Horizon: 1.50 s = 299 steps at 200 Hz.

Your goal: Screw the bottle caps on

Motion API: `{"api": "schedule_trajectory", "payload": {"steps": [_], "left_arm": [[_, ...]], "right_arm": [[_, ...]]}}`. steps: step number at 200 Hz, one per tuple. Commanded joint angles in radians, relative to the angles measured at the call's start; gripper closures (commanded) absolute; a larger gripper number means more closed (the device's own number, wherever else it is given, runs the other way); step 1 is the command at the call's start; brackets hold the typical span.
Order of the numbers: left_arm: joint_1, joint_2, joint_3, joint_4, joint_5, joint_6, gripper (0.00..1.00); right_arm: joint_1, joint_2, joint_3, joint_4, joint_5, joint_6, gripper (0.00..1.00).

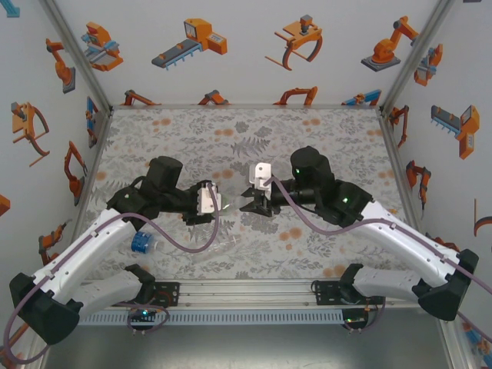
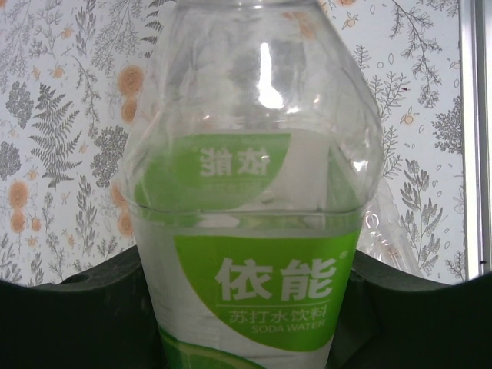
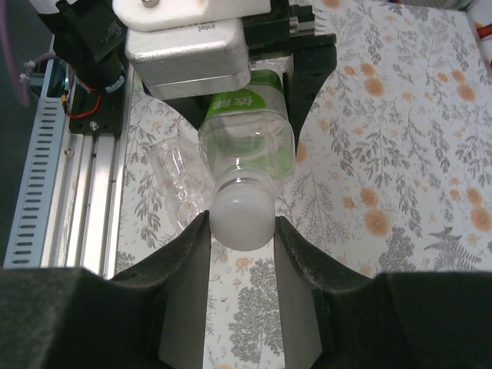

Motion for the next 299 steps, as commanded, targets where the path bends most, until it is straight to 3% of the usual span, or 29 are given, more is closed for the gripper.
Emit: {"api": "schedule_trajectory", "payload": {"steps": [1,110,163,186,232,299], "left_arm": [[-0.008,-0.015,0.006,0.005,0.114,0.03,1.0],[-0.008,0.01,0.035,-0.064,0.265,0.082,1.0],[-0.008,0.022,0.052,-0.088,0.31,0.097,1.0],[-0.008,0.011,0.05,-0.073,0.298,0.092,1.0],[0.0,-0.027,0.012,0.005,0.269,0.046,1.0],[0.022,-0.057,-0.021,0.113,0.241,-0.039,1.0]], "right_arm": [[0.005,0.018,0.045,-0.02,-0.049,-0.108,1.0],[0.004,0.037,0.07,-0.101,-0.185,-0.47,1.0],[0.005,-0.001,0.022,-0.048,-0.194,-0.52,1.0],[0.004,0.005,0.001,0.003,-0.186,-0.392,1.0],[0.005,-0.022,-0.157,0.284,-0.074,0.092,1.0],[0.005,-0.055,-0.336,0.498,0.247,0.737,1.0]]}}
